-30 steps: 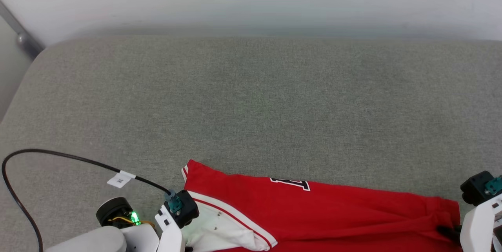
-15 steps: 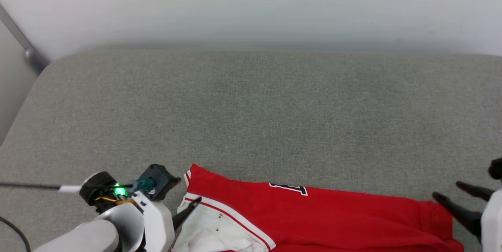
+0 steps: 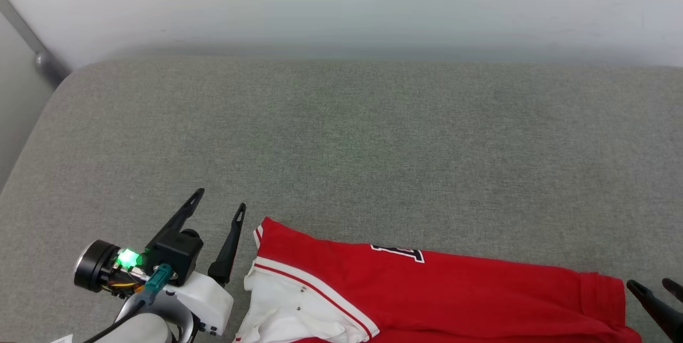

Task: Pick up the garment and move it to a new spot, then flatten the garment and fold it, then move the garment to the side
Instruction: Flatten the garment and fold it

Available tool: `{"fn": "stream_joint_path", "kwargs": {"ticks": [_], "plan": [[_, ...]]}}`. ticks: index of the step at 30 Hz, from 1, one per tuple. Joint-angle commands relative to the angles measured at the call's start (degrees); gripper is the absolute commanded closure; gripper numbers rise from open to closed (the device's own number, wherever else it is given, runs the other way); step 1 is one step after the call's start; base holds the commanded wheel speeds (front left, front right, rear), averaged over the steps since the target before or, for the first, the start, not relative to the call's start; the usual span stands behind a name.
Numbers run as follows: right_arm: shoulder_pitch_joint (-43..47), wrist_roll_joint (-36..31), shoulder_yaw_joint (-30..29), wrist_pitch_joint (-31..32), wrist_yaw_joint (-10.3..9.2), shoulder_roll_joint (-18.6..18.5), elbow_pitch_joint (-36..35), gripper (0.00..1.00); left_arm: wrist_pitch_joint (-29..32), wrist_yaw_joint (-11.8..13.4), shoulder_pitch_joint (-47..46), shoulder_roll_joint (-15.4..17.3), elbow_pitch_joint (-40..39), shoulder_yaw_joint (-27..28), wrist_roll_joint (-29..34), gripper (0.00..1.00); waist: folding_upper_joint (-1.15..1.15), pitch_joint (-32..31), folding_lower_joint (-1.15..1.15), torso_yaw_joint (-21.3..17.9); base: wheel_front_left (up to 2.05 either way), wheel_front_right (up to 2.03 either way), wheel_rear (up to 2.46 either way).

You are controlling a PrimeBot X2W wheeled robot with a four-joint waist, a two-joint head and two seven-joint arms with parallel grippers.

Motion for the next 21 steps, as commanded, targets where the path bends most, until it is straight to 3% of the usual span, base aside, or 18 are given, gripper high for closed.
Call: {"fn": "stream_joint_path", "kwargs": {"ticks": [1,4,7,16,21], "plan": [[0.7,0.18,-0.65,0.3,-0.05,1.22,0.68,0.0,-0.45,1.62,1.58,-0.86,-0.04,1.55,0.83,0.0,0.0,0.6,0.0,0.43,0.0,0.0,0.0],[1.35,0.57,-0.92,1.22,-0.05,4.0,2.39,0.0,-0.71,4.21,4.25,-3.77,-1.39,6.95,2.55,0.0,0.0,1.36,0.0,1.16,0.0,0.0,0.0],[1.86,0.11,-0.32,2.26,-0.05,5.9,4.2,0.0,-0.69,4.98,7.89,-6.6,-2.09,12.51,6.19,0.0,0.0,1.91,0.0,1.9,0.0,0.0,0.0],[3.88,0.76,5.41,5.63,-0.04,11.01,8.51,0.0,-0.65,1.53,17.06,-15.57,-2.25,26.72,16.32,0.0,0.0,2.7,0.0,3.1,0.0,0.0,0.0],[3.04,0.4,8.1,6.08,0.04,11.79,9.8,0.0,-0.66,-0.24,20.46,-19.24,-2.68,32.24,20.69,0.0,0.0,2.78,0.0,2.98,0.0,0.0,0.0]]}}
